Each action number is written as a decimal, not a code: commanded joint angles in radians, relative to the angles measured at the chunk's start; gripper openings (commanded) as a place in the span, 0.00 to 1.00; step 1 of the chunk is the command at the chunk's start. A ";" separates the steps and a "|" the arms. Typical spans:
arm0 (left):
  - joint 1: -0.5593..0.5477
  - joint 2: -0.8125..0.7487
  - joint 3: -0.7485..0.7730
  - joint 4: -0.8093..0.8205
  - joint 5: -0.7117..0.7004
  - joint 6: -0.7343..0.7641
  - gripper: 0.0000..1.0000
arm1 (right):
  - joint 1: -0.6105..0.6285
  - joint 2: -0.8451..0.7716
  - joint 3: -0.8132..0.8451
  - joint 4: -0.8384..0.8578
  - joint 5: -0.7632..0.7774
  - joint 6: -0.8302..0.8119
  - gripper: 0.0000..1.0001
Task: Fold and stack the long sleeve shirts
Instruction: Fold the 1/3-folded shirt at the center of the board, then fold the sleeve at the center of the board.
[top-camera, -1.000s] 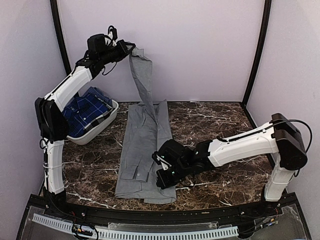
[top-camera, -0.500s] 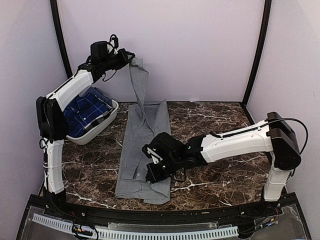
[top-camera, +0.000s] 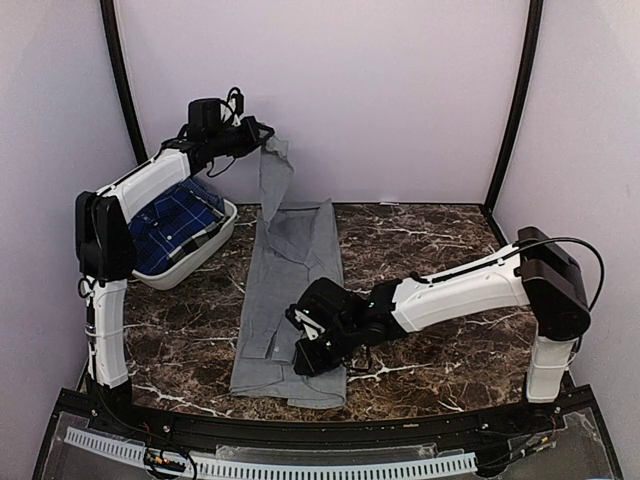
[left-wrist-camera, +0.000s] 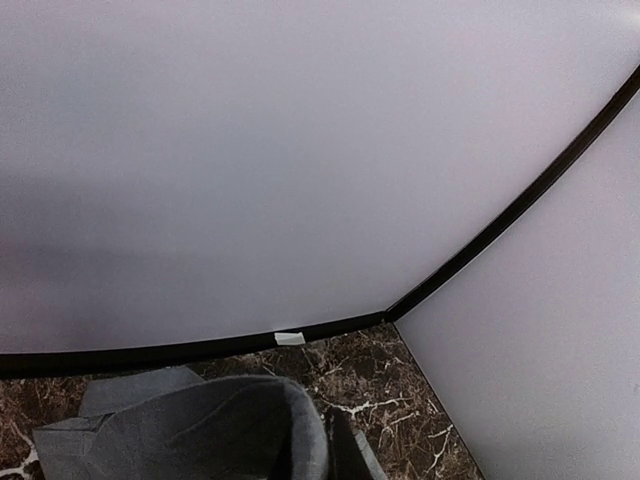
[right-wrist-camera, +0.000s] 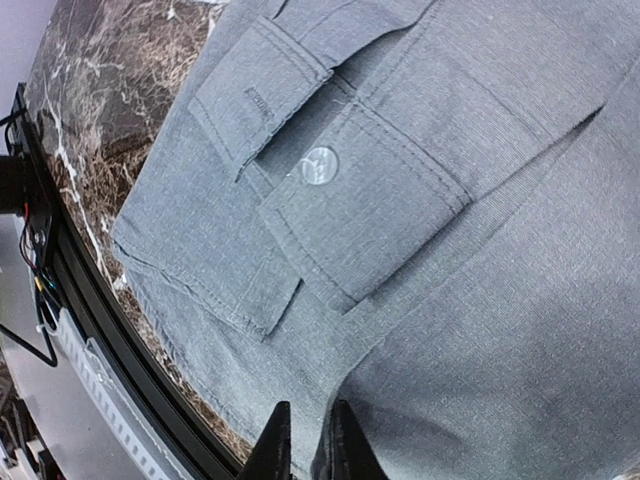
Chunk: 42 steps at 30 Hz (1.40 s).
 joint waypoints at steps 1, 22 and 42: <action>0.005 -0.095 -0.070 0.057 0.075 0.025 0.00 | -0.017 -0.060 0.029 -0.003 0.010 -0.035 0.19; -0.151 -0.253 -0.528 -0.109 0.465 0.193 0.00 | -0.436 -0.200 0.064 0.000 0.029 -0.149 0.46; -0.312 -0.233 -0.818 -0.208 0.359 0.214 0.00 | -0.653 0.292 0.427 0.204 -0.098 -0.190 0.61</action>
